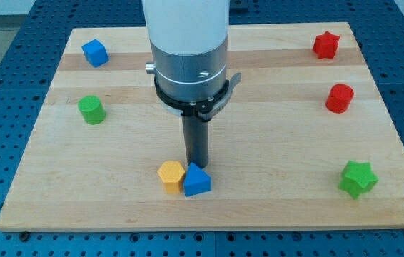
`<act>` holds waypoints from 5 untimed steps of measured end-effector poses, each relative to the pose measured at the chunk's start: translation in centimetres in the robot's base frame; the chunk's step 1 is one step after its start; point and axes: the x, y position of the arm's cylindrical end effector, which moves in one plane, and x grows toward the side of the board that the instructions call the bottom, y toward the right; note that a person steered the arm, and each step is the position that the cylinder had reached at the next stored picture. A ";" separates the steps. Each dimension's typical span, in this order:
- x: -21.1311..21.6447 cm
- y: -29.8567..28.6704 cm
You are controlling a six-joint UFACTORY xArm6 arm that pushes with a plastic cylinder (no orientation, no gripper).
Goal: Separate the blue triangle and yellow hexagon at bottom center
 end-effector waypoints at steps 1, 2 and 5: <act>0.0 -0.5; 0.5 -0.8; 0.8 -4.6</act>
